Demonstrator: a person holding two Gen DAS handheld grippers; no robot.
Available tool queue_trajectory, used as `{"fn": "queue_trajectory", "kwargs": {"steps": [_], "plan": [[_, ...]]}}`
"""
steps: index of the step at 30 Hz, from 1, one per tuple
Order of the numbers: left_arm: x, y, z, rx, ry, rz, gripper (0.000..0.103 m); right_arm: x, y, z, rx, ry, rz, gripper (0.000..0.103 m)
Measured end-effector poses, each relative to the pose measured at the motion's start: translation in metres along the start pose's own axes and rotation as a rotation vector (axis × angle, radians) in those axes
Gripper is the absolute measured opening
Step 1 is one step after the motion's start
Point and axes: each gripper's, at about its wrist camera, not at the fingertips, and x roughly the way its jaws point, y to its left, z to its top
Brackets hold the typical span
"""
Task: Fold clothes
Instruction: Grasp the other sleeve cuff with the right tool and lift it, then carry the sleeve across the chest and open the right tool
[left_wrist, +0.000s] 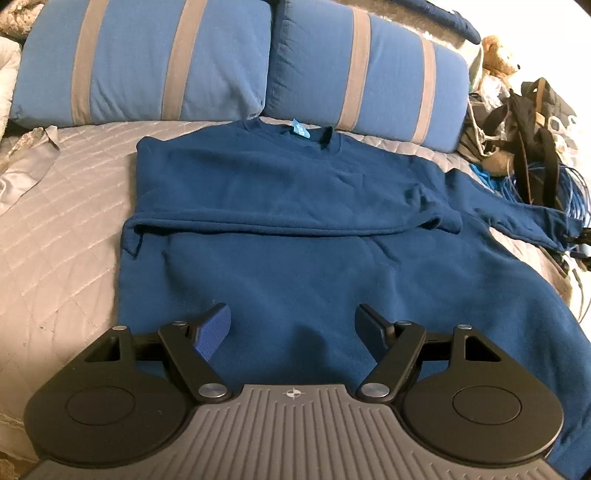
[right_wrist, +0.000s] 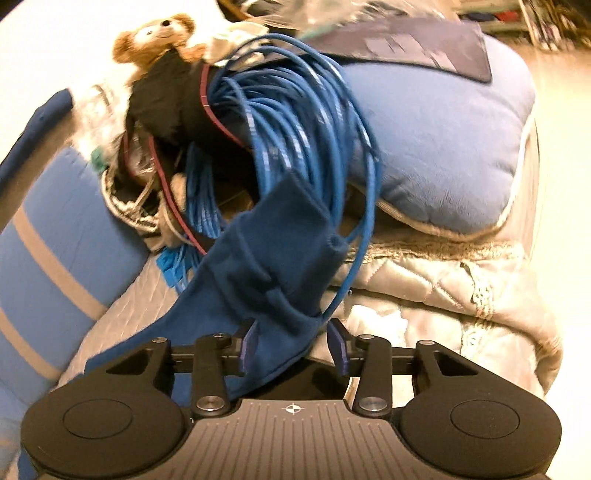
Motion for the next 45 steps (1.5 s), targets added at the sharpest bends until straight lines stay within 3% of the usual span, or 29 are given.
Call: {"fn": "queue_trajectory", "kwargs": {"steps": [4,6,16,28,45], "plan": [[0.001,0.000,0.000,-0.004,0.007,0.001,0.074,0.016,-0.002,-0.001,0.019,0.012,-0.010,0.033],[0.002,0.000,0.001,-0.007,0.010,0.002,0.074,0.020,-0.002,-0.002,0.025,0.017,-0.018,0.023],[0.005,0.000,0.001,-0.016,0.022,0.011,0.074,-0.006,0.034,0.004,-0.085,-0.032,0.001,0.013],[0.004,0.002,0.000,-0.028,0.014,0.018,0.074,-0.033,0.124,-0.007,-0.246,-0.054,0.196,0.009],[0.003,-0.002,-0.002,-0.014,-0.003,0.063,0.074,-0.043,0.233,-0.073,-0.409,0.083,0.459,0.009]]}}
